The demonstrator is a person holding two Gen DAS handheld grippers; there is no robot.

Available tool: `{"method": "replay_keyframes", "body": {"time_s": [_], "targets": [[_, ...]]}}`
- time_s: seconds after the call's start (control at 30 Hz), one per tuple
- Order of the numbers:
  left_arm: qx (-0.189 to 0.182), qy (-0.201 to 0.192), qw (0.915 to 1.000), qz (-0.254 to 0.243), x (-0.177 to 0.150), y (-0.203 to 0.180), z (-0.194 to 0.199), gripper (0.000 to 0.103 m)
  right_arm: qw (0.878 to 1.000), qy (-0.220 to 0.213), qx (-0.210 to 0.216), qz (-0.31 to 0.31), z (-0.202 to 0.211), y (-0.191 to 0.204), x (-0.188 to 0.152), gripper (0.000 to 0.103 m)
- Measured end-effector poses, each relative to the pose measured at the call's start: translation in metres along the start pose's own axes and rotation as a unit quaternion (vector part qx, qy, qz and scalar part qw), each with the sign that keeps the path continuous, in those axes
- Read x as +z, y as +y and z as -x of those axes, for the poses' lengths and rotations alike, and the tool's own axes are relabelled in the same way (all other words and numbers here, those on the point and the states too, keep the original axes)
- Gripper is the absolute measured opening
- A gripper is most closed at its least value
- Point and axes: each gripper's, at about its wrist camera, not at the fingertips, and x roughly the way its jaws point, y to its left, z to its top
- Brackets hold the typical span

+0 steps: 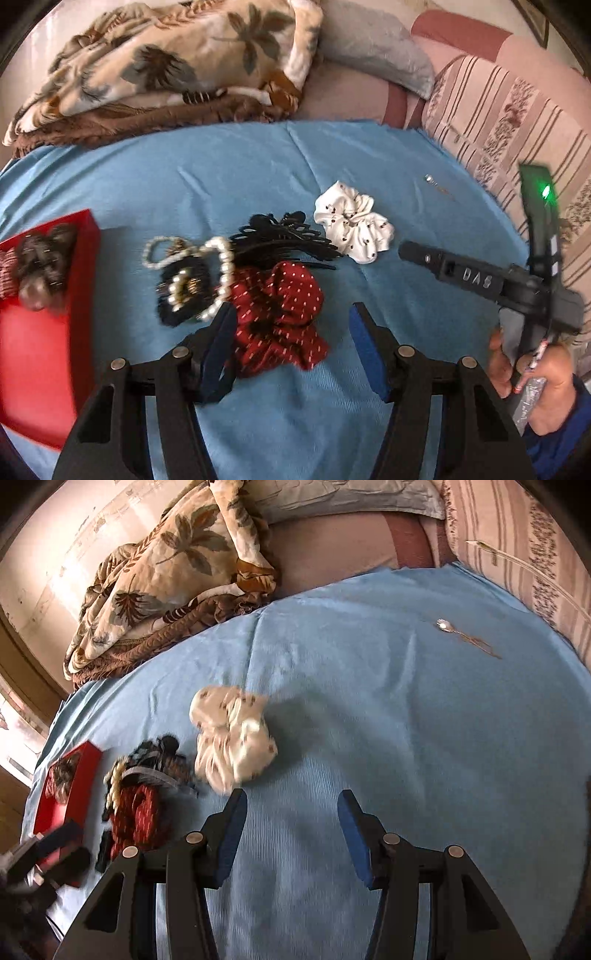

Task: Organize jewelry
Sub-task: 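Grasp the red polka-dot scrunchie with the left tool while the right tool grasps the white scrunchie, then carry both scrunchies into the red tray and open both tools to release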

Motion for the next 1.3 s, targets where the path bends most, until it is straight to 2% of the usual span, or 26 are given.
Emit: {"method": "replay_keyframes", "body": {"time_s": [0.3, 0.33, 0.37, 0.4, 0.43, 0.47, 0.77, 0.9, 1.13, 1.3], "targets": [[0.004, 0.031, 0.9994, -0.017, 0.001, -0.008, -0.04, 0.061, 1.0, 0.01, 0.015, -0.007, -0.033, 0.009, 0.021, 0.055], [0.004, 0.032, 0.9994, -0.016, 0.0, -0.008, -0.041, 0.053, 1.0, 0.013, 0.016, -0.009, -0.036, 0.01, 0.022, 0.054], [0.005, 0.035, 0.9992, -0.017, -0.001, -0.009, -0.043, 0.042, 1.0, 0.016, 0.021, -0.012, -0.038, 0.01, 0.022, 0.045], [0.006, 0.045, 0.9988, -0.019, -0.003, -0.01, -0.045, 0.012, 0.999, 0.021, 0.026, -0.015, -0.04, 0.009, 0.021, 0.023], [0.005, 0.053, 0.9984, -0.019, -0.005, -0.01, -0.045, 0.006, 0.999, 0.032, 0.037, -0.021, -0.043, 0.008, 0.021, 0.012], [0.001, 0.052, 0.9985, -0.018, -0.006, -0.01, -0.044, 0.006, 0.998, 0.036, 0.043, -0.025, -0.042, 0.007, 0.019, 0.007], [-0.043, -0.007, 0.999, -0.007, -0.026, -0.015, 0.036, 0.006, 0.999, -0.005, 0.034, -0.028, 0.015, 0.004, 0.0, 0.006], [-0.043, -0.026, 0.9987, -0.002, -0.041, -0.008, 0.073, 0.006, 0.999, -0.014, 0.04, -0.025, 0.041, 0.006, -0.013, 0.006], [-0.006, -0.047, 0.998, 0.042, -0.058, 0.031, 0.117, 0.006, 0.999, -0.024, 0.033, 0.018, 0.07, 0.036, -0.039, 0.006], [0.027, -0.059, 0.9957, 0.065, -0.069, 0.053, 0.137, 0.006, 0.998, -0.025, 0.043, 0.033, 0.082, 0.057, -0.053, 0.006]]}}
